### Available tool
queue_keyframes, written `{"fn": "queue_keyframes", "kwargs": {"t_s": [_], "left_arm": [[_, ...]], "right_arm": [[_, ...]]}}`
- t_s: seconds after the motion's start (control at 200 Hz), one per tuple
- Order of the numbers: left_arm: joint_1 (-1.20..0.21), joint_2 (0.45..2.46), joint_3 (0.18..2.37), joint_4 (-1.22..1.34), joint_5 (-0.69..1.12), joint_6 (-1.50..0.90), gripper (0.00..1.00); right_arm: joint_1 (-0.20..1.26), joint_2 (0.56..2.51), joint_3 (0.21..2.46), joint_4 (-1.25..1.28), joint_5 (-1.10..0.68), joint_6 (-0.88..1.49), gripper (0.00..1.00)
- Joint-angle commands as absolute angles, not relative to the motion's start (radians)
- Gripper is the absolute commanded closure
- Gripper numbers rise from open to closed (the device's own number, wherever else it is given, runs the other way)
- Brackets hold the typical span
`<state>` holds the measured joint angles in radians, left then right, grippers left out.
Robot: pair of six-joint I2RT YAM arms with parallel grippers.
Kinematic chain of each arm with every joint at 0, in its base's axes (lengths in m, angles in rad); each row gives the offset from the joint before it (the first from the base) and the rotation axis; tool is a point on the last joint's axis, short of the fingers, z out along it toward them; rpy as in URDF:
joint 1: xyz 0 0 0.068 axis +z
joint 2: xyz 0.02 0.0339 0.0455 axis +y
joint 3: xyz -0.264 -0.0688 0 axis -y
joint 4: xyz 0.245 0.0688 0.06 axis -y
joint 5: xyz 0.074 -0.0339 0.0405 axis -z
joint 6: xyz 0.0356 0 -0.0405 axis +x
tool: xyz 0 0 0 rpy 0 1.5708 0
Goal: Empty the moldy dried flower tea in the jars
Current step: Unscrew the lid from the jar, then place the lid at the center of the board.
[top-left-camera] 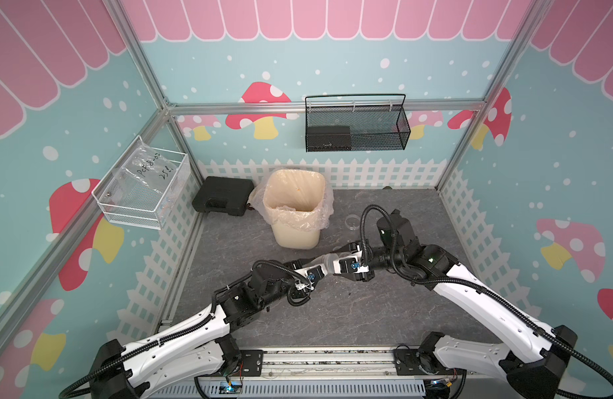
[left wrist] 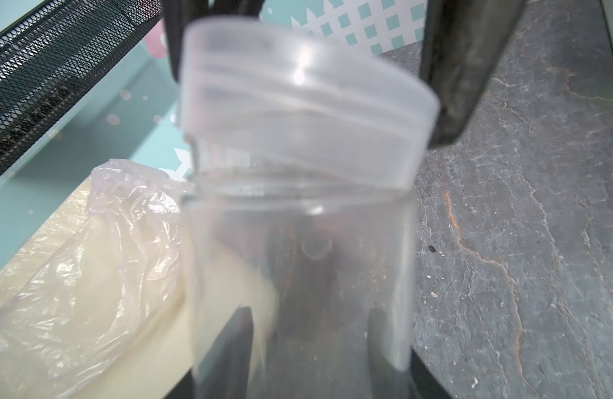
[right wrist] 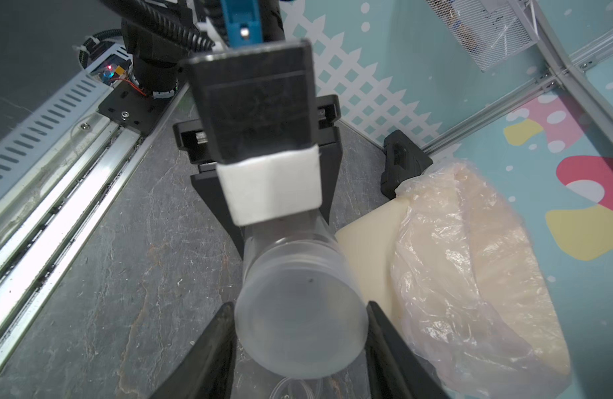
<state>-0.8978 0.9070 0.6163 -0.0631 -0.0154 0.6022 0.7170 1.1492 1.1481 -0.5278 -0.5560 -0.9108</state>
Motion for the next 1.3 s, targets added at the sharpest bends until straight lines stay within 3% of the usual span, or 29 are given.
{"fn": "queue_keyframes", "kwargs": {"t_s": [0.0,0.41,0.876,1.296], "left_arm": [[-0.910,0.906,0.632,-0.073,0.046,0.628,0.59],[-0.910,0.907,0.635,-0.072,0.000,0.629,0.60],[-0.900,0.802,0.622,0.039,-0.186,0.528,0.60],[-0.896,0.776,0.579,0.174,-0.264,0.522,0.60]], "right_arm": [[0.712,1.135,1.156,-0.478,-0.486,-1.018,1.00],[0.712,0.999,1.066,-0.452,-0.543,-0.822,1.00],[0.713,0.855,0.760,-0.273,-0.389,-0.019,1.00],[0.734,0.900,0.572,-0.300,-0.293,0.305,1.00]]}}
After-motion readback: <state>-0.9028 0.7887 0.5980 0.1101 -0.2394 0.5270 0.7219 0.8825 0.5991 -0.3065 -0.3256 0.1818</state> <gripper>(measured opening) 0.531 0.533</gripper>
